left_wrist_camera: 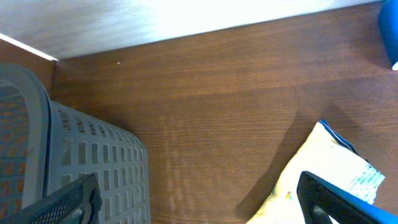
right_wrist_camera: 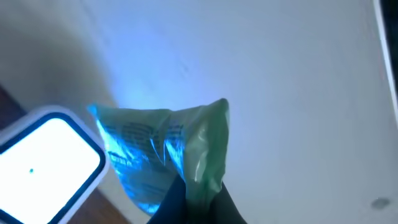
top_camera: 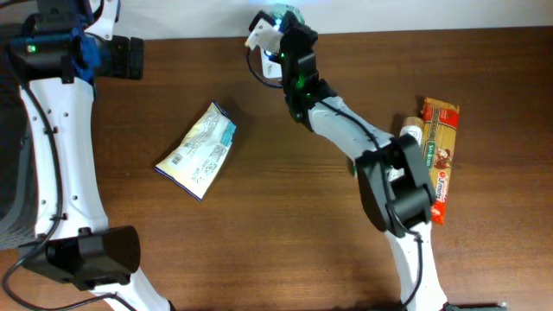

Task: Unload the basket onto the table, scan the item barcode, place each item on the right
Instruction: 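Carry mint-green wrapper with right gripper up to the scanner, then place mint-green wrapper beside tissue pack at right and release, then reach right gripper to white-and-blue chip bag and grasp it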

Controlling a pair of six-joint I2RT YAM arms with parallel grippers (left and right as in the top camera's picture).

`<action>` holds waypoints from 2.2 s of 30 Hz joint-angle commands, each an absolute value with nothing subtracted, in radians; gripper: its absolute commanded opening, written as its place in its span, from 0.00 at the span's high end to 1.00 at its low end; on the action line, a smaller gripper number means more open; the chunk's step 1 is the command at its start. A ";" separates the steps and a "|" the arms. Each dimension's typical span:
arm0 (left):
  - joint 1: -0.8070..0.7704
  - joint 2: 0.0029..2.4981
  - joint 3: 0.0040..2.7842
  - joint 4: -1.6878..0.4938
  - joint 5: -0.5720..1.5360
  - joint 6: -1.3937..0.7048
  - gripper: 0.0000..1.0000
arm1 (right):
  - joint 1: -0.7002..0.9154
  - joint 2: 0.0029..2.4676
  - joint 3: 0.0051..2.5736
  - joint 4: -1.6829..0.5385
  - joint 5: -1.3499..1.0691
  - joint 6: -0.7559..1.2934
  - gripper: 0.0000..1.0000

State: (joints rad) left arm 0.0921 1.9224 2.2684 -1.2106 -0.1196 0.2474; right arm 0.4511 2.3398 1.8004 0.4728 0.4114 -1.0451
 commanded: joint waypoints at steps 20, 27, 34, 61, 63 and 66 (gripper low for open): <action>0.095 1.918 2.275 -1.210 -0.117 0.263 0.01 | 0.511 2.364 1.818 0.542 0.460 -1.073 0.96; 0.095 1.918 2.275 -1.210 -0.117 0.263 0.01 | 0.516 1.949 1.818 -0.280 0.234 -0.309 0.96; 0.095 1.918 2.275 -1.210 -0.117 0.263 0.01 | 0.270 1.724 1.813 -1.221 0.130 0.144 0.96; 0.095 1.918 2.275 -1.210 -0.117 0.263 0.01 | 0.438 1.951 1.773 -0.836 -0.331 0.324 0.12; 0.095 1.918 2.275 -1.210 -0.117 0.263 0.01 | 0.502 2.050 1.773 -0.688 -0.385 0.342 0.12; 0.095 1.918 2.275 -1.210 -0.117 0.263 0.01 | 0.558 2.186 1.773 -0.507 -0.390 0.353 0.12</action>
State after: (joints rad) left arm 0.0921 1.9224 2.2684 -1.2095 -0.1204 0.2478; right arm 0.5228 2.1002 1.7641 -0.5777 -0.3660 0.3389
